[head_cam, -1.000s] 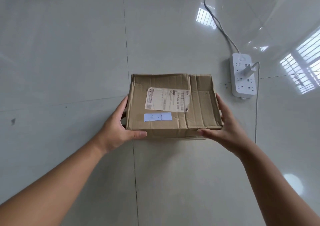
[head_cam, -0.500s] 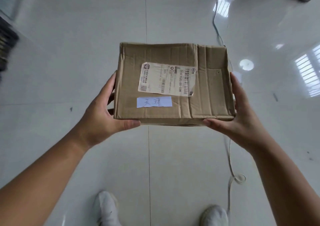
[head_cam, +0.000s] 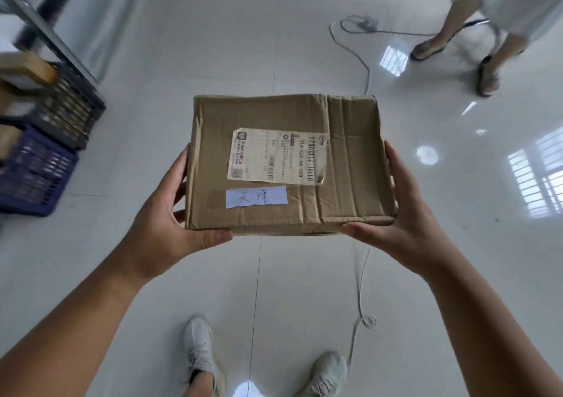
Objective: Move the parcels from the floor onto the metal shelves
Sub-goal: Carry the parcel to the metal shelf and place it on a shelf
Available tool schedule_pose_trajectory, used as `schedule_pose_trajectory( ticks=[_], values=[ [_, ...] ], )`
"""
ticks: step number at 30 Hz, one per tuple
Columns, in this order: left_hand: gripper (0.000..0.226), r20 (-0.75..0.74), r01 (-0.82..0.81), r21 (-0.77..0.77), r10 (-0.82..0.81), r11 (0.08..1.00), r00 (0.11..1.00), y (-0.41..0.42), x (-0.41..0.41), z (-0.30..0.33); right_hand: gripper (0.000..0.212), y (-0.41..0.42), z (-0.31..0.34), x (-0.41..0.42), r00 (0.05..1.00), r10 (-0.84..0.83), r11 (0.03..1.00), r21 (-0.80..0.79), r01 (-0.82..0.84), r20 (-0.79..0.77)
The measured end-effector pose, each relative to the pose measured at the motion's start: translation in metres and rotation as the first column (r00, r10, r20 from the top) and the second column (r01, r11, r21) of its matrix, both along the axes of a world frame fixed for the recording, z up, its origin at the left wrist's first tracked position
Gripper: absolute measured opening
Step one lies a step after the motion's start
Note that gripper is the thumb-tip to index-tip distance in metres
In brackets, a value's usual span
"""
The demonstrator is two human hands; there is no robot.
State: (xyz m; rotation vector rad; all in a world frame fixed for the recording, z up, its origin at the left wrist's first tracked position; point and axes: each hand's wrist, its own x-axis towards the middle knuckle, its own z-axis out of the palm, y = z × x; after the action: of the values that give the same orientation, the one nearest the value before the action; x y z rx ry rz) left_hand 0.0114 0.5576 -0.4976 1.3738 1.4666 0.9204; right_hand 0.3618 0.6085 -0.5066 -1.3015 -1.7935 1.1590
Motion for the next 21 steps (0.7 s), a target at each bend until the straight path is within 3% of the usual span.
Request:
schedule_pose_trajectory(
  ticks=[6,10,16,21],
  values=[
    [0.128,0.002,-0.067,0.061,0.067,0.996,0.998,-0.014,-0.003,0.100,0.127,0.013,0.095,-0.002,0.998,0.062,0.997,0.055,-0.062,0.007],
    [0.126,-0.003,-0.117,0.083,0.118,0.990,0.993,-0.031,-0.018,0.150,0.123,0.016,0.143,-0.024,0.994,0.105,0.993,0.054,-0.104,-0.018],
    [0.137,0.003,-0.229,0.117,0.230,0.966,0.973,-0.065,-0.057,0.218,0.133,0.018,0.209,-0.072,0.982,0.187,0.979,0.086,-0.186,0.001],
    [0.125,-0.036,-0.391,0.201,0.405,0.898,0.913,-0.113,-0.103,0.283,0.139,0.018,0.265,-0.145,0.944,0.329,0.934,0.137,-0.329,0.023]
  ],
)
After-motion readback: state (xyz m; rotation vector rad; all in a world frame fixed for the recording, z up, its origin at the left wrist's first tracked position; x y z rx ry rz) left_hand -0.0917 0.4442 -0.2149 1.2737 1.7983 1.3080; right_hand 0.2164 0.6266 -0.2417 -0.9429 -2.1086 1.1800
